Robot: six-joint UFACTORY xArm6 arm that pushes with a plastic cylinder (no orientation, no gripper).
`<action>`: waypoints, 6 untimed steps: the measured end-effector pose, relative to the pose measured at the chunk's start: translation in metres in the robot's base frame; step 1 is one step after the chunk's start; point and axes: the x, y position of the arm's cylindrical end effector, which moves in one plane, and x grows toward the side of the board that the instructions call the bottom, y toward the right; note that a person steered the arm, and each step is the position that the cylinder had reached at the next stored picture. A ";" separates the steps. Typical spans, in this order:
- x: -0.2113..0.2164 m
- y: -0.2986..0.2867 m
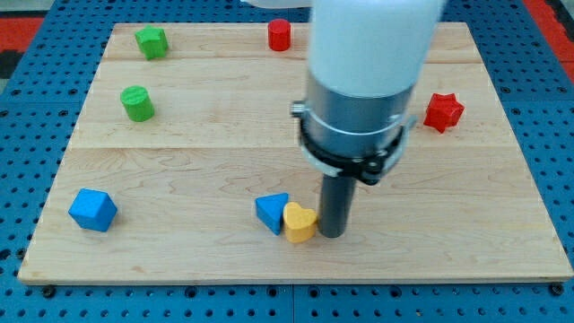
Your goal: Move the yellow heart right to the blue triangle
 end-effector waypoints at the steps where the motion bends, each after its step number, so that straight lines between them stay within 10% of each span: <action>1: 0.024 0.004; 4: 0.025 -0.076; 6: -0.006 0.066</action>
